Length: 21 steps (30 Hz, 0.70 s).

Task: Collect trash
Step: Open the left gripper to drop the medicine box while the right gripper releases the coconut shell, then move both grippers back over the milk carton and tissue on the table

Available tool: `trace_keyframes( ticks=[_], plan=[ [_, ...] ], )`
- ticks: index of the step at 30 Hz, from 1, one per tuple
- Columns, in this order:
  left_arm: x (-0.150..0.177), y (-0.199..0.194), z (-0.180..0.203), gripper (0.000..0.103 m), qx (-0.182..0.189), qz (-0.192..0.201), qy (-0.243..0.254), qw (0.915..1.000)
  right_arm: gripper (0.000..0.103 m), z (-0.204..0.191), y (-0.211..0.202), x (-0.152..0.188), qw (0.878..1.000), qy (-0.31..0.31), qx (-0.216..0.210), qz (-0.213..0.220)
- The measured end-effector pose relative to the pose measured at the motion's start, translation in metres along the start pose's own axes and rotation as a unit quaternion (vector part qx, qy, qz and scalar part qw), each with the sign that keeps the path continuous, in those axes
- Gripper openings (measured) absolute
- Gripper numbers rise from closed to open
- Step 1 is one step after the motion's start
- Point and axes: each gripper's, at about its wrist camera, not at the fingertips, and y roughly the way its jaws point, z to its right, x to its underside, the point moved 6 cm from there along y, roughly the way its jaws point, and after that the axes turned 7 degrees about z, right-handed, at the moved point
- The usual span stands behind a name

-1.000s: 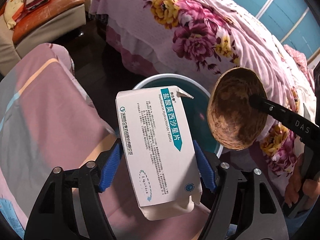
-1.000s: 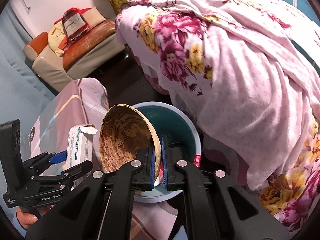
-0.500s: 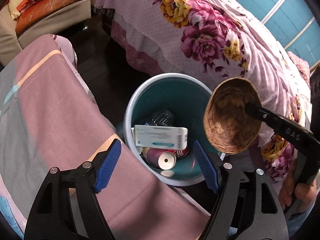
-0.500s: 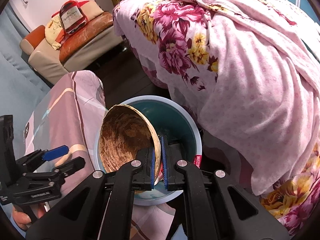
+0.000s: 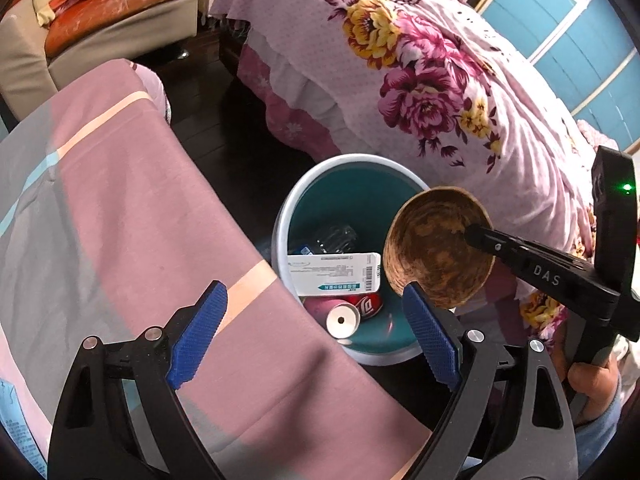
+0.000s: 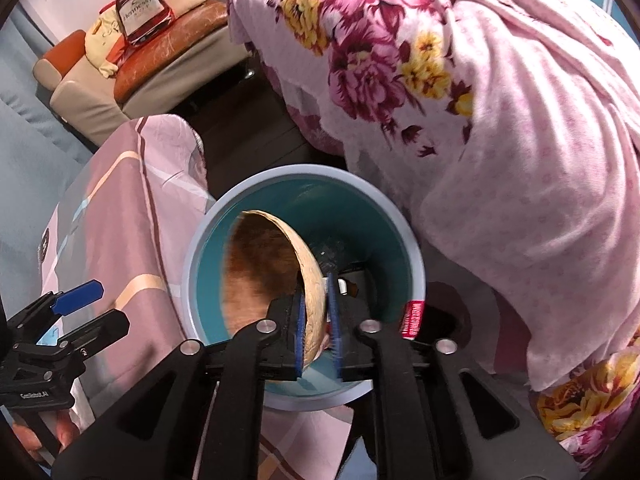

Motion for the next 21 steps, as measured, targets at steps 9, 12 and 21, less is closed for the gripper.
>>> trace_keyframes(
  ticks=[9,12,21],
  plan=[
    [0.006,-0.016,-0.015,0.093,0.0,0.01,-0.014,0.9999,0.023,-0.016,-0.005,0.0,1.0,-0.001,-0.01,-0.002],
    [0.008,-0.024,-0.023,0.093,-0.001,0.016,-0.02,0.9997,0.03,-0.02,-0.012,-0.004,1.0,-0.003,-0.006,0.009],
    [0.02,-0.052,-0.049,0.094,-0.005,0.03,-0.041,0.9987,0.07,-0.04,-0.034,-0.003,1.0,-0.008,-0.001,0.023]
  ],
)
